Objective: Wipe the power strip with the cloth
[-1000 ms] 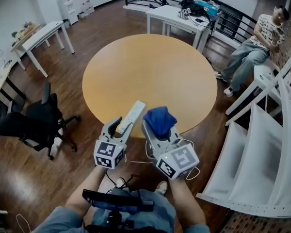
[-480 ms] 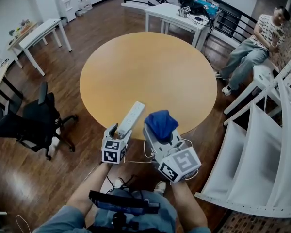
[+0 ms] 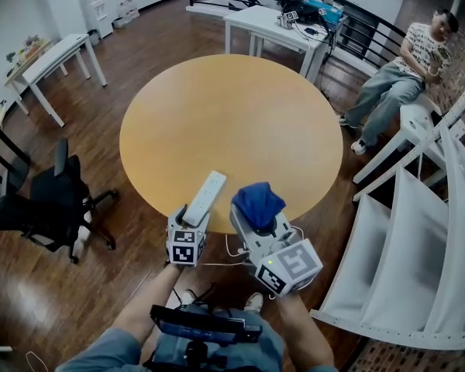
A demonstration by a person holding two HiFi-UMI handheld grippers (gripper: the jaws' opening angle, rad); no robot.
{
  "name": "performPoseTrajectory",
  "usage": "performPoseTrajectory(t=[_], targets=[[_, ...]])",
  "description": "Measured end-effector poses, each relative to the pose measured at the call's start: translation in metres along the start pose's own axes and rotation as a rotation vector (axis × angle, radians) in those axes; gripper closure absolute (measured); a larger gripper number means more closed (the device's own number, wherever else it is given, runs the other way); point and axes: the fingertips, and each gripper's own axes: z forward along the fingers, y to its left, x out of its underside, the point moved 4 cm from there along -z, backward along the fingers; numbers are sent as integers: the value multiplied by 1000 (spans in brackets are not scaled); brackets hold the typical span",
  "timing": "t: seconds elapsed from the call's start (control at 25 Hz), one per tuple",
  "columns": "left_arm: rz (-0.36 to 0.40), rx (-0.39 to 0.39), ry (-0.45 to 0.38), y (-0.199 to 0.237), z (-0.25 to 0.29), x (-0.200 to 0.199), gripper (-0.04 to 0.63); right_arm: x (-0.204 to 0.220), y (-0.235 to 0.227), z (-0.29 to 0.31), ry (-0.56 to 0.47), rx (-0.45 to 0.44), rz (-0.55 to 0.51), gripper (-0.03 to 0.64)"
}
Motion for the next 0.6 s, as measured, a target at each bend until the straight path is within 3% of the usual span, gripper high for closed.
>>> performPoseTrajectory(t=[0.32,0.6], targets=[[36,-46,33,-6,11,-2,272,3,-9,6,12,-1,9,555],[56,6,77,-7,12,-2,290,6,-6,7,12,-19,25,555]])
